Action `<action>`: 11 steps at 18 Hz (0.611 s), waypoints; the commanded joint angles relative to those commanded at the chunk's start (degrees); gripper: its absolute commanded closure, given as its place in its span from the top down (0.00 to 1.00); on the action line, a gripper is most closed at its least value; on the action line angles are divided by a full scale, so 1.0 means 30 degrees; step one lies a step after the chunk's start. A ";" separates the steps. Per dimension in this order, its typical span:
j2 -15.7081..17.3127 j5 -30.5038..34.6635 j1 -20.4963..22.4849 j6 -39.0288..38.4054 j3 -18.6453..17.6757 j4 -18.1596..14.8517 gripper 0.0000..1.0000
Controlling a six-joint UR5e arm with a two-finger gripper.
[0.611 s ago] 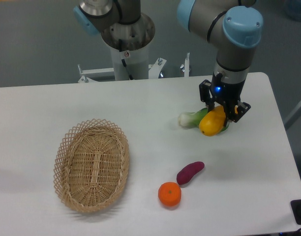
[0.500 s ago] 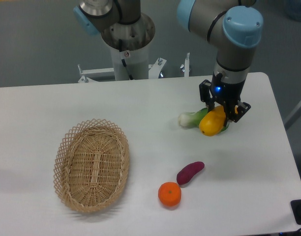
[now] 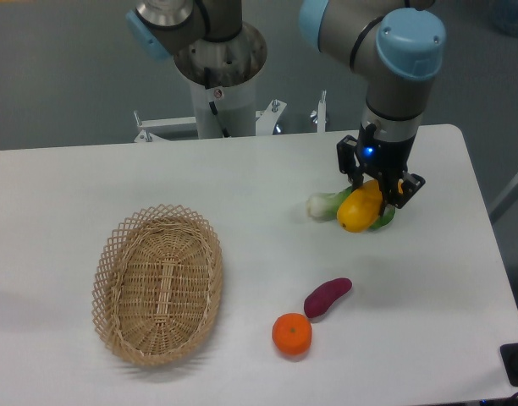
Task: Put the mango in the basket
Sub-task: 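Lift the yellow mango with the gripper away from the bok choy, then carry the held mango over the wicker basket and lower it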
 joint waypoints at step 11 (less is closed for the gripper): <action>-0.0175 0.0058 -0.4948 -1.0101 -0.2046 0.3887 0.51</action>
